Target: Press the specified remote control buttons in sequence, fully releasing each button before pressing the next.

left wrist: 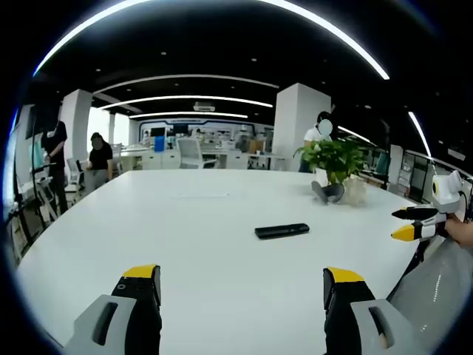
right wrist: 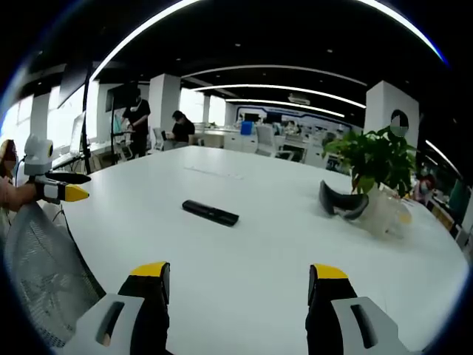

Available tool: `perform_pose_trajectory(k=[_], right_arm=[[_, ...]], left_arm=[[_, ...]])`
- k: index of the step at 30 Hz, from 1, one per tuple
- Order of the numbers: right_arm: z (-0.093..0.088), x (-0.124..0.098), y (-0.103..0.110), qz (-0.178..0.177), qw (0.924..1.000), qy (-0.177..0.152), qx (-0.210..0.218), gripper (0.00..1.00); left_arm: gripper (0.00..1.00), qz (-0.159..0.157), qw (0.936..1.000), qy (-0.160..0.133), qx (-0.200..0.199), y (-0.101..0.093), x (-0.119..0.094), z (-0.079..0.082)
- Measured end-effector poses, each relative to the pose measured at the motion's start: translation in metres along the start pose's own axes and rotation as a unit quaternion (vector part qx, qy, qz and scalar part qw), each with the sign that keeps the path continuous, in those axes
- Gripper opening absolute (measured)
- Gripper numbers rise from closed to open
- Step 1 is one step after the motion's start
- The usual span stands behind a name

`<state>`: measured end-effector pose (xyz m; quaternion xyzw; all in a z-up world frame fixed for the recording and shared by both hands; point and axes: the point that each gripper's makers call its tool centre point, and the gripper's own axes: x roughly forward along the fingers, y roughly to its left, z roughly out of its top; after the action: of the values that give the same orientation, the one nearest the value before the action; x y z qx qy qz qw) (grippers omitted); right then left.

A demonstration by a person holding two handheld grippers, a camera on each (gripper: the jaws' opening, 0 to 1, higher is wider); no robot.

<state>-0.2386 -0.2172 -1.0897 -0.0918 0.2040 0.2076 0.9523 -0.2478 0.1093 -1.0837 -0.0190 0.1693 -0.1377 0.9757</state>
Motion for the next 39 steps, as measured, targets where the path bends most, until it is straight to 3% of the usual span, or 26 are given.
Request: perform_pose_trajectory(k=[39], right_arm=[[-0.0003, 0.0004, -0.0023, -0.003, 1.0000, 0.000, 0.001, 0.74]], left_arm=[[0.93, -0.004, 0.9999, 0.011, 0.010, -0.0020, 0.0014, -0.0035]])
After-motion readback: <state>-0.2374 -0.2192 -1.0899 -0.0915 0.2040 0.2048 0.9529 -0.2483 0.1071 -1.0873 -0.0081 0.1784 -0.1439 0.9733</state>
